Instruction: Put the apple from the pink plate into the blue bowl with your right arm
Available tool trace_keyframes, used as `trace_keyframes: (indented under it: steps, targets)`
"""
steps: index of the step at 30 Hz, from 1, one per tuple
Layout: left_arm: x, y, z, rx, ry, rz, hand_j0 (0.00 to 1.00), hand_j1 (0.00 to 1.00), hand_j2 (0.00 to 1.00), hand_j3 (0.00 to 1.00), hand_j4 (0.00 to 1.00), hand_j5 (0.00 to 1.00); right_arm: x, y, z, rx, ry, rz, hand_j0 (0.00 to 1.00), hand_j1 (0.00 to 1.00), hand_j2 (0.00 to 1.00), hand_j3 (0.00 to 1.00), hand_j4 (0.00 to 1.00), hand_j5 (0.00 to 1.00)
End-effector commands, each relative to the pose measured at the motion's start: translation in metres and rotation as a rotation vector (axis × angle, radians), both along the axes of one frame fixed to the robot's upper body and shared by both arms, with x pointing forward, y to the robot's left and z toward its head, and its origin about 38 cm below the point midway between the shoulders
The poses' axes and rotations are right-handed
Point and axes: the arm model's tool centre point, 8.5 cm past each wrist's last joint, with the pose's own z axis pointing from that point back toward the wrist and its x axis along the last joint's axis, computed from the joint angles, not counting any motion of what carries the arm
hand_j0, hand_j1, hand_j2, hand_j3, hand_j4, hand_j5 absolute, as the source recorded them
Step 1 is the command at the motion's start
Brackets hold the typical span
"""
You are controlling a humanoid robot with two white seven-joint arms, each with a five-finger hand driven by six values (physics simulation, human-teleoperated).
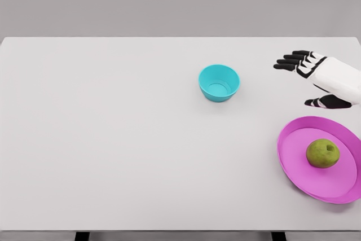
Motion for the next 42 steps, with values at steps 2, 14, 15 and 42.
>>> trace_keyframes:
  steps: [2, 14, 15, 42]
  targets:
    - [0.000, 0.000, 0.000, 0.000, 0.000, 0.000, 1.00, 1.00, 1.00, 1.00, 1.00, 1.00, -0.001, 0.001, 0.003, 0.003, -0.002, 0.005, 1.00, 1.00, 1.00, 1.00, 1.00, 1.00]
    - [0.000, 0.000, 0.000, 0.000, 0.000, 0.000, 1.00, 1.00, 1.00, 1.00, 1.00, 1.00, -0.010, -0.046, 0.035, -0.399, 0.223, -0.032, 1.00, 1.00, 1.00, 1.00, 1.00, 1.00]
    - [0.000, 0.000, 0.000, 0.000, 0.000, 0.000, 1.00, 1.00, 1.00, 1.00, 1.00, 1.00, -0.010, -0.046, 0.034, -0.411, 0.235, -0.031, 1.00, 1.00, 1.00, 1.00, 1.00, 1.00]
    - [0.000, 0.000, 0.000, 0.000, -0.001, 0.000, 1.00, 1.00, 1.00, 1.00, 1.00, 1.00, -0.039, -0.053, -0.024, -0.427, 0.426, -0.006, 1.00, 1.00, 1.00, 1.00, 1.00, 1.00]
